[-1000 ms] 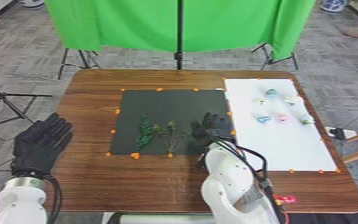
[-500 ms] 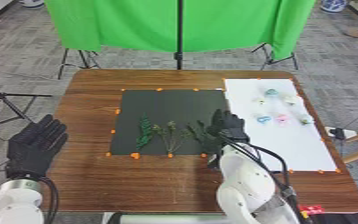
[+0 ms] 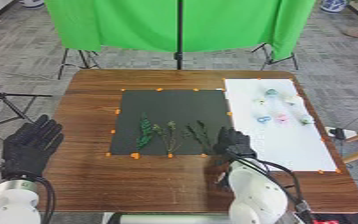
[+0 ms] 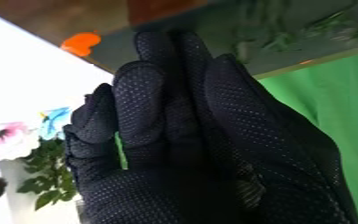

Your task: Arrange flowers

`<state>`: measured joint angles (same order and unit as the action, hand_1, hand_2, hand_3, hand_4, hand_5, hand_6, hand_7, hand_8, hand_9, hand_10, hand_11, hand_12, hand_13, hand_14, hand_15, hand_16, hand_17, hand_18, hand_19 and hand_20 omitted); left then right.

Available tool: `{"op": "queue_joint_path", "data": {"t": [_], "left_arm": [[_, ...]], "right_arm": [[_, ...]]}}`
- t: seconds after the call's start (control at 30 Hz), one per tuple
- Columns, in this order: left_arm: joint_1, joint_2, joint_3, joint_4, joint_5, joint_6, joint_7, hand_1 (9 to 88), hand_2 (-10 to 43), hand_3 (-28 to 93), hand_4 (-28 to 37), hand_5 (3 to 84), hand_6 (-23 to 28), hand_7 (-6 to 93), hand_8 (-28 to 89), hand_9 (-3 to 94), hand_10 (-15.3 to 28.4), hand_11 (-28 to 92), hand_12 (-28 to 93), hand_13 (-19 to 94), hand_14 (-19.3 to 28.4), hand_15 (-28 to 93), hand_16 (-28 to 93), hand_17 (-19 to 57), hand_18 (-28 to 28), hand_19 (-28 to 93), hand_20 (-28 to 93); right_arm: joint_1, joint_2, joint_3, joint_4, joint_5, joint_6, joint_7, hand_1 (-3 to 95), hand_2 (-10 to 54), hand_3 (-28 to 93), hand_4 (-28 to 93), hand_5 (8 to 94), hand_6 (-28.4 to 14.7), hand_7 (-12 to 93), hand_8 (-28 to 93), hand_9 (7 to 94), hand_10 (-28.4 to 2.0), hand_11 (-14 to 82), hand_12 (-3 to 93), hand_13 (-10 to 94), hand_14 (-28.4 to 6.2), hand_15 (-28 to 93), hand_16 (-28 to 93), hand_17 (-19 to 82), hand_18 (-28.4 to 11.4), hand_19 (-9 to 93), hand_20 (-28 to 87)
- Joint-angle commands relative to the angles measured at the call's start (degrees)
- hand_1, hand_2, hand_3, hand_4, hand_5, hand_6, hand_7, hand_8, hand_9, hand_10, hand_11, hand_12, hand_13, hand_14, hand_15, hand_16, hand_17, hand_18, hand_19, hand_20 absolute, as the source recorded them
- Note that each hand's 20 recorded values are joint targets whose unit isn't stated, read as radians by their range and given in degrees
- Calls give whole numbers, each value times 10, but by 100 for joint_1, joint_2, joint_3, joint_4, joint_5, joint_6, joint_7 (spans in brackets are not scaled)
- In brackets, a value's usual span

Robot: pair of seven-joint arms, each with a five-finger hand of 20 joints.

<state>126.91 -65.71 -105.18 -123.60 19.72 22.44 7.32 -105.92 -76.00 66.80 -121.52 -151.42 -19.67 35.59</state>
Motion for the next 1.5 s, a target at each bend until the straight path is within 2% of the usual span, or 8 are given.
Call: {"op": "queue_joint_path", "data": {"t": [0.03,0.53,0.7,0.8,0.93,1.1,1.4,1.5], "left_arm": [[102,-64,86,92,36,50,-80,322,177,758,-243,495,100,137,-92,417,148,238,123,310,156,454,-70,-40,147,345,165],[162,-110,32,101,30,51,-107,320,176,757,-247,493,100,137,-92,416,149,239,123,310,154,454,-70,-40,147,346,164],[233,-118,13,73,71,-59,-118,320,176,758,-247,493,100,136,-92,416,148,238,123,310,155,454,-70,-41,146,347,164],[162,-123,52,80,59,-77,-117,319,177,758,-247,492,99,137,-91,416,148,237,123,310,155,454,-70,-41,147,347,164],[122,-28,154,80,17,-76,-59,319,176,757,-247,492,99,137,-92,415,149,235,123,310,155,454,-70,-41,147,347,164],[193,-40,104,-17,465,-399,-171,319,176,755,-248,489,99,134,-92,413,149,234,123,309,155,453,-70,-41,146,346,163],[186,-98,106,-25,294,-579,-94,317,167,753,-244,478,98,127,-89,406,146,226,125,305,155,448,-69,-42,146,343,163],[167,-120,123,5,119,-590,-82,317,165,753,-243,478,97,127,-88,406,147,225,126,304,155,447,-67,-42,146,342,162]], "right_arm": [[-266,8,-312,-58,-72,-214,-402,580,69,715,-260,722,-78,164,115,732,-190,208,241,596,-188,692,422,324,-268,877,507],[-234,91,-174,-72,-211,146,26,563,38,707,-243,727,-81,161,122,740,-193,206,240,608,-192,695,402,333,-278,878,503],[-445,378,-106,-134,-95,2087,-1028,482,37,750,-213,706,-78,279,181,734,-200,317,252,612,-196,731,399,344,-283,900,487],[-338,317,-114,-157,-238,2017,-1147,401,62,824,-158,701,-71,357,174,740,-199,368,272,620,-197,741,411,349,-284,905,492],[-82,219,183,8,-88,2151,-948,352,79,791,-192,680,-80,275,88,711,-202,332,252,587,-202,720,401,330,-280,882,480],[189,154,1089,59,-265,976,-1530,378,0,811,-210,556,-89,221,-99,565,-217,236,193,474,-205,681,290,291,-256,865,477],[674,142,1917,750,-281,333,-1913,452,-95,825,-272,420,-90,187,-110,395,-194,161,160,310,-186,447,148,188,-223,684,366],[778,126,1981,1025,-515,428,-1884,469,-95,823,-278,420,-86,188,-113,383,-192,148,156,292,-188,408,144,181,-220,666,349]]}}
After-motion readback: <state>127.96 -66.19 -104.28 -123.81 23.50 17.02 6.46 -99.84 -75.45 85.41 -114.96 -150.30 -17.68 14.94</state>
